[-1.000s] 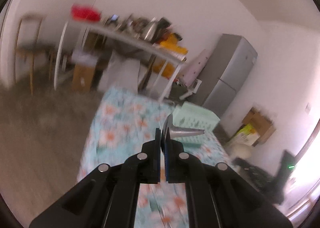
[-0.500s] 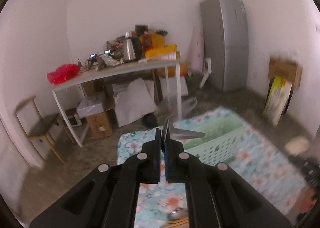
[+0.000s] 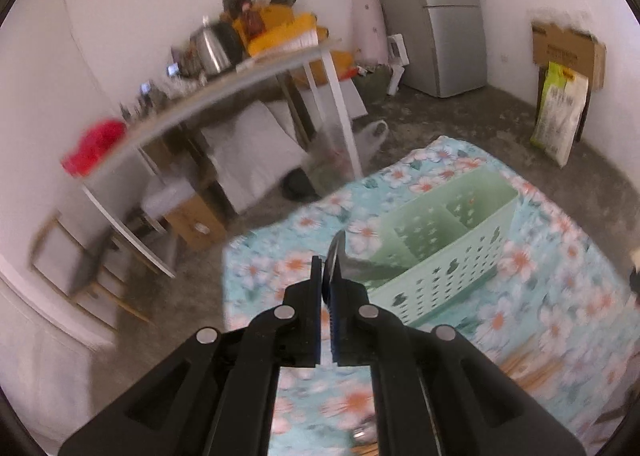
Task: Organize utensils
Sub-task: 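Lift the metal spoon with the left gripper while the right gripper grasps a white rice paddle, then lower the metal spoon into the green holder and open the left gripper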
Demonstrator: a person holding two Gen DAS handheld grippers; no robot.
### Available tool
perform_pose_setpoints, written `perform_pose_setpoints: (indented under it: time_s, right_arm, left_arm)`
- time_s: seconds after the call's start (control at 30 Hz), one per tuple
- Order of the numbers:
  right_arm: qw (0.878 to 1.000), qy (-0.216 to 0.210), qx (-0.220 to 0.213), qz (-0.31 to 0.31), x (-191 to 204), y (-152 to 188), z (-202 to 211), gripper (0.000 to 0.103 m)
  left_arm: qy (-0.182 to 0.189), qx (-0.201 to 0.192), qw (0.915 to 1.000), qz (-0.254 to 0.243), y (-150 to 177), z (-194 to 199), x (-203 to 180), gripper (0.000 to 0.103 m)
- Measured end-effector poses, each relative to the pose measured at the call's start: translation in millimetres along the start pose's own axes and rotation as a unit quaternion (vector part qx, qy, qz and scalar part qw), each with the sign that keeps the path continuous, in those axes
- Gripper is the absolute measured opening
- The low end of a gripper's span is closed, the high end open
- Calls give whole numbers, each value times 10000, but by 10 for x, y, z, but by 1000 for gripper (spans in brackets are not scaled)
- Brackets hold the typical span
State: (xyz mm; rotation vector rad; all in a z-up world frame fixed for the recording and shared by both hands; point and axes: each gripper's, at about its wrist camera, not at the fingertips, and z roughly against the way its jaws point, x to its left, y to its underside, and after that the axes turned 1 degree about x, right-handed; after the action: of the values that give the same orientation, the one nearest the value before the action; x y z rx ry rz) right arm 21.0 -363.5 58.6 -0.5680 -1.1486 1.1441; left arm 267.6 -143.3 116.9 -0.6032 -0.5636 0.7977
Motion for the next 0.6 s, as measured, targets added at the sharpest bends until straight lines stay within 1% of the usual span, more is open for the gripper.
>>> perform_pose_setpoints:
  time_s: [0.07,0.1,0.13,0.2,0.23,0.3,0.37,0.5,0.6]
  right_arm:
    - [9998,-186,6,-93,-30,-82,15,2]
    - [9996,-247,6,-131,-47,-116,21,2]
    - [9991,-358,15,-206,-69,-175,29,2]
    - [9981,-523,33,-317,-89,-251,29,2]
    - [9974,-622,41,-374,-91,-308,31,2]
    - [9959,-800,42,-422,-72,-429,12,2]
    - [9947,-936,6,-417,-36,-541,-22,2]
    - [9907,-1276,-198,-417,35,-854,-185,2]
    - [9858,-1574,-295,-497,45,-1095,-413,2]
  left_arm:
    - [443,-105,9980,446,-21,-91,64,6]
    - [600,-153,9961,625,-10,-122,99,9]
    - [720,-194,9941,793,1,-150,122,11]
    - [967,-297,9886,1114,32,-202,145,20]
    - [1088,-367,9855,1252,57,-218,160,21]
    - [1210,-449,9811,1443,82,-234,175,26]
    - [1322,-547,9757,1660,111,-232,208,29]
    - [1446,-718,9676,1940,210,-162,268,32]
    - [1429,-860,9668,1934,285,-87,278,34]
